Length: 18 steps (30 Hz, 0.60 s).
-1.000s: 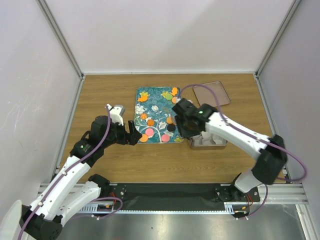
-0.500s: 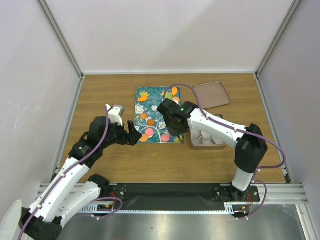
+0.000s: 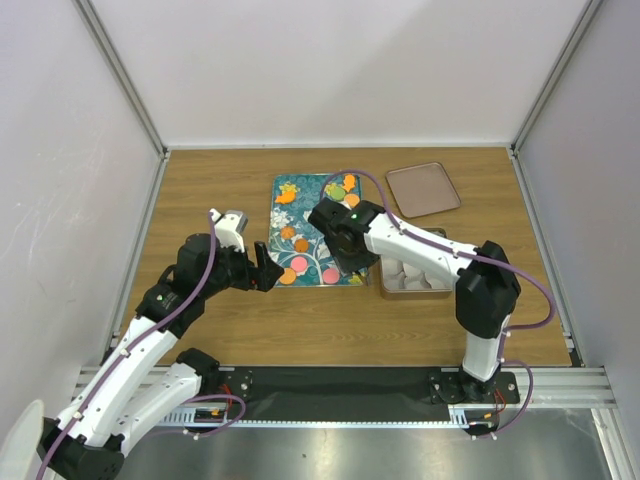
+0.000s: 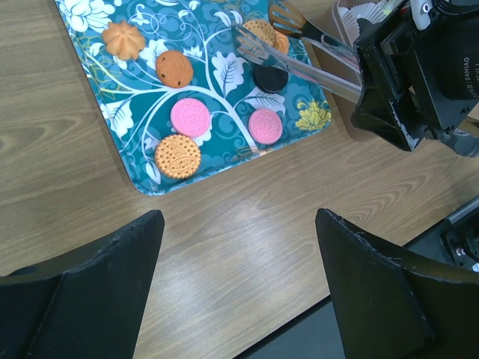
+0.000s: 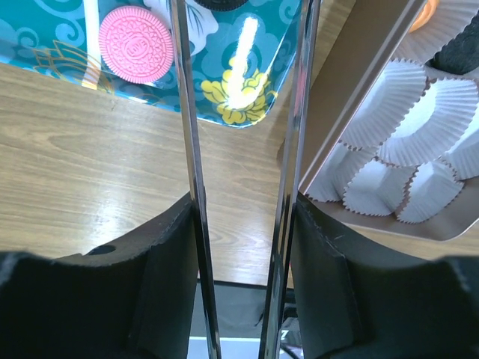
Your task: Pack the cookies
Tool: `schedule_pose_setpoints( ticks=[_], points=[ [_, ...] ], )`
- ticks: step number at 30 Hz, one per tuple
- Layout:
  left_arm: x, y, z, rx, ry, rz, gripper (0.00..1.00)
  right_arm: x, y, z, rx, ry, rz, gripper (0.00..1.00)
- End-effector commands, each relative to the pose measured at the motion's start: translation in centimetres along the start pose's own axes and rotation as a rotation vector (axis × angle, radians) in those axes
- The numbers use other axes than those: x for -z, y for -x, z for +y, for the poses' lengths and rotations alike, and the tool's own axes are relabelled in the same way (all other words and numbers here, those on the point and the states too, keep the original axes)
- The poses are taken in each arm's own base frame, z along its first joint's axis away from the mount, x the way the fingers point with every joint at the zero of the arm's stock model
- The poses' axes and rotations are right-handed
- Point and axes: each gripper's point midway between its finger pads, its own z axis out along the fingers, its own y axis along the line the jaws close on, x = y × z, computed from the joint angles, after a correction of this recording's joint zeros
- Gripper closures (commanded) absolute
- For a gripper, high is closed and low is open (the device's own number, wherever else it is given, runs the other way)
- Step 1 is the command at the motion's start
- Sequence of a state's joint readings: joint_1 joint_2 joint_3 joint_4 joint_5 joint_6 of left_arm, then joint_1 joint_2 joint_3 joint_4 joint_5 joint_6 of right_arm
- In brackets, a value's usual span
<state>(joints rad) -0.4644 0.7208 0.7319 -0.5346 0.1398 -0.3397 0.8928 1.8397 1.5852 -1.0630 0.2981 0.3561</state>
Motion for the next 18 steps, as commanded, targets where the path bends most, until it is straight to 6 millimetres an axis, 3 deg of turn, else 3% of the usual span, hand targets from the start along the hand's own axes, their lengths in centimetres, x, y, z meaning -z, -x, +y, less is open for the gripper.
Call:
schedule_pose_setpoints(
  ticks=[1, 18],
  points=[
    [0.14, 0.53, -0.62, -0.011, -0.028, -0.021, 0.11, 0.96, 1.26, -0.08, 0.036, -0.003, -0.027, 0.49],
    [0.21, 0.49, -0.65, -0.011, -0.030, -0.022, 0.11, 0.17, 1.05, 0.04, 0.075, -0.016, 0.014, 0.49]
  ],
)
